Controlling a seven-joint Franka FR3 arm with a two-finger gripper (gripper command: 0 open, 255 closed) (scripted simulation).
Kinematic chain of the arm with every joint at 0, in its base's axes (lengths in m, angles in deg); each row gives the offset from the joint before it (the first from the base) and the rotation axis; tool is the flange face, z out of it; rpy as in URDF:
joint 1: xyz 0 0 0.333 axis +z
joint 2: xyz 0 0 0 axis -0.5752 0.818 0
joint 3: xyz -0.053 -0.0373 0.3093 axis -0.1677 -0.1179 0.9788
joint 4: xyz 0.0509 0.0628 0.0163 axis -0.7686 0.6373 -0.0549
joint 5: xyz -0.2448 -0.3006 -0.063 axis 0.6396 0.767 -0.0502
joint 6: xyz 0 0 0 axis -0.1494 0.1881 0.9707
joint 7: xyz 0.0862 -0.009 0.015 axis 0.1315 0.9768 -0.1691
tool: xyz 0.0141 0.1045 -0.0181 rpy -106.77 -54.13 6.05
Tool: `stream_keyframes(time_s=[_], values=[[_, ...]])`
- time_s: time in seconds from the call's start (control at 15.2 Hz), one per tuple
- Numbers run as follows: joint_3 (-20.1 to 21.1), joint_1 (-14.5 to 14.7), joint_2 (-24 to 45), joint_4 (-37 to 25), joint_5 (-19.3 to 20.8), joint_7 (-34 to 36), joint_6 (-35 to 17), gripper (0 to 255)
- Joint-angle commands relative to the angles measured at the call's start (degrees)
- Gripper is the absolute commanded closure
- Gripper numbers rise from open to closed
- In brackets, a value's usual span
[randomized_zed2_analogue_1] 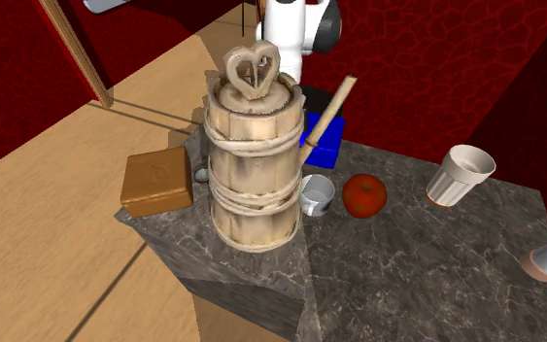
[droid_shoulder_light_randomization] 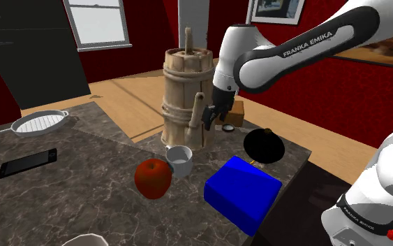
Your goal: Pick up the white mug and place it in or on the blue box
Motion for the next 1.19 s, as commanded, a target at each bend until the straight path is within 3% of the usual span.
stream_keyframes(time_s=[0.0,0.53,1.12], values=[[1.29,0.34,3.63,-0.64,1.0,2.56,-3.35,0],[3.36,2.18,19.97,-6.96,9.57,12.93,-13.58,0],[2.21,3.06,25.47,-7.54,13.77,15.85,-17.99,0]])
